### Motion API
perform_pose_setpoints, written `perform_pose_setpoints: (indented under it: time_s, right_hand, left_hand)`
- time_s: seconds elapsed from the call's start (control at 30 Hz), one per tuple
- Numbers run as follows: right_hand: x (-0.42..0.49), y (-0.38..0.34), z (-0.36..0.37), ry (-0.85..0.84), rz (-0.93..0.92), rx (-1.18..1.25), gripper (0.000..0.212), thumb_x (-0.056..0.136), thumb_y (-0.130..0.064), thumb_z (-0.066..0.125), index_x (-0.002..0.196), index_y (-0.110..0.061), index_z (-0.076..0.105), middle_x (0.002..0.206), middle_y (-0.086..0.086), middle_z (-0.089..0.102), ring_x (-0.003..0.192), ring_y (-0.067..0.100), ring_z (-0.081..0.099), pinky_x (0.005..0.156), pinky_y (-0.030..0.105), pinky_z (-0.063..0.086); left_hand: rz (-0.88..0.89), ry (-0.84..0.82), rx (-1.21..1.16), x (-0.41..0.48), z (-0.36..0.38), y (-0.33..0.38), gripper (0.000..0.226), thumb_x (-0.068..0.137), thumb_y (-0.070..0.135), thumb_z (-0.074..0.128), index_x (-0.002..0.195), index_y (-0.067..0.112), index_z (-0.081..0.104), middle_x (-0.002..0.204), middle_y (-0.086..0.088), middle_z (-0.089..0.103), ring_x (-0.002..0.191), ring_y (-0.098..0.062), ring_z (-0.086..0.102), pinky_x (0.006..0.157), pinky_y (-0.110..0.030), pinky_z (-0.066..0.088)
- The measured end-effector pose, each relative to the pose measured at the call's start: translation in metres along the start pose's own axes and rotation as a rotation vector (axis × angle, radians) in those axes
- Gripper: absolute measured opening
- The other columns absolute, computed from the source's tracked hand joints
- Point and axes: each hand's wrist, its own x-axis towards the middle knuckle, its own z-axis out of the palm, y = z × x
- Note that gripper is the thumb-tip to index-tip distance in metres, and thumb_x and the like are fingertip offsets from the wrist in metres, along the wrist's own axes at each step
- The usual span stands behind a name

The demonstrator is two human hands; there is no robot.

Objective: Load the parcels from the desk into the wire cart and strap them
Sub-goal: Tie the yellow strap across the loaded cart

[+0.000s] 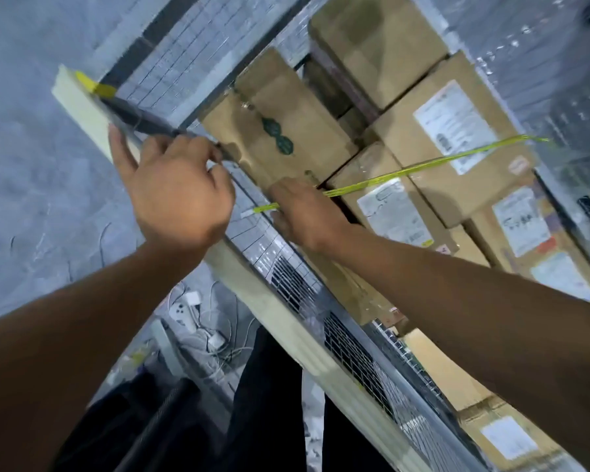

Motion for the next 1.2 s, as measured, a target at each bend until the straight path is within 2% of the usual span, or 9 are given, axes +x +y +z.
perform_pose_setpoints:
  time_s: [0.17,0.33,0.53,0.7,0.87,1.0,1.1,1.17,1.2]
  right_hand:
    - [-0.095,0.035,-0.048,0.458,0.271,0.2,0.032,0.093,-0.009,0.065,0.122,0.004,0.065,0.119,0.024,0.065,0.113,0.041,0.06,0.096,0.047,0.048]
    - [-0.222,0.085,-0.111,0.666,0.692,0.123,0.068,0.088,-0.043,0.053,0.137,0.004,0.053,0.139,0.026,0.052,0.134,0.041,0.043,0.116,0.04,0.026]
    - [-0.365,0.125,-0.158,1.011,0.83,-0.089,0.067,0.098,-0.039,0.058,0.15,0.001,0.044,0.16,0.023,0.038,0.154,0.043,0.025,0.127,0.04,0.013]
    - [-0.45,0.182,-0.161,0.963,1.186,-0.054,0.068,0.106,-0.044,0.045,0.16,-0.006,0.032,0.168,0.019,0.027,0.158,0.037,0.017,0.128,0.051,0.011]
    - [-0.524,0.239,-0.151,0.824,1.364,-0.026,0.051,0.108,-0.041,0.041,0.136,0.001,0.052,0.133,0.028,0.059,0.123,0.044,0.054,0.108,0.052,0.034]
    - [-0.546,0.262,-0.139,0.677,1.318,-0.048,0.06,0.109,-0.052,0.027,0.125,-0.006,0.062,0.125,0.025,0.067,0.113,0.043,0.061,0.103,0.048,0.036]
    - [-0.547,0.272,-0.14,0.599,1.307,-0.03,0.08,0.099,-0.062,0.006,0.126,-0.012,0.062,0.126,0.022,0.065,0.116,0.041,0.057,0.104,0.048,0.033]
    - [-0.551,0.275,-0.141,0.495,1.255,0.012,0.1,0.076,-0.065,-0.012,0.132,-0.019,0.057,0.13,0.02,0.06,0.118,0.04,0.052,0.098,0.046,0.031]
    - [-0.552,0.277,-0.14,0.481,1.237,0.026,0.105,0.069,-0.064,-0.015,0.132,-0.022,0.057,0.13,0.018,0.059,0.117,0.039,0.051,0.093,0.044,0.028]
  left_hand:
    - [0.077,-0.078,0.101,0.0,-0.001,-0.001,0.035,0.095,0.036,0.044,0.109,0.016,0.07,0.109,-0.014,0.071,0.112,-0.041,0.058,0.117,-0.076,0.011]
    - [0.22,-0.278,0.205,0.008,-0.011,0.019,0.058,0.093,0.052,0.033,0.126,0.012,0.059,0.134,-0.023,0.057,0.129,-0.048,0.047,0.114,-0.079,0.011]
    - [0.656,-0.031,-0.218,0.001,-0.031,0.177,0.044,0.098,0.038,0.045,0.126,0.007,0.061,0.129,-0.022,0.06,0.123,-0.044,0.053,0.119,-0.059,0.025]
    - [1.056,0.049,-0.463,-0.023,-0.066,0.353,0.035,0.1,0.024,0.056,0.122,-0.002,0.064,0.132,-0.024,0.058,0.13,-0.047,0.05,0.123,-0.056,0.021]
    - [1.269,-0.08,-0.316,-0.058,-0.08,0.505,0.04,0.106,0.034,0.049,0.122,0.001,0.065,0.124,-0.021,0.062,0.125,-0.04,0.052,0.121,-0.052,0.023]
    - [1.176,-0.429,-0.064,-0.088,-0.072,0.603,0.062,0.108,0.057,0.028,0.135,0.007,0.054,0.143,-0.024,0.053,0.132,-0.039,0.05,0.11,-0.048,0.036]
    - [0.972,-0.773,0.039,-0.103,-0.051,0.657,0.056,0.11,0.052,0.034,0.142,0.009,0.051,0.158,-0.02,0.043,0.141,-0.037,0.045,0.117,-0.045,0.035]
    - [0.812,-0.787,-0.025,-0.113,-0.041,0.668,0.05,0.109,0.038,0.045,0.143,0.003,0.054,0.149,-0.019,0.053,0.122,-0.033,0.056,0.11,-0.042,0.043]
    - [0.764,-0.778,-0.074,-0.116,-0.039,0.672,0.042,0.107,0.025,0.049,0.139,-0.002,0.056,0.138,-0.021,0.059,0.105,-0.031,0.058,0.096,-0.039,0.049]
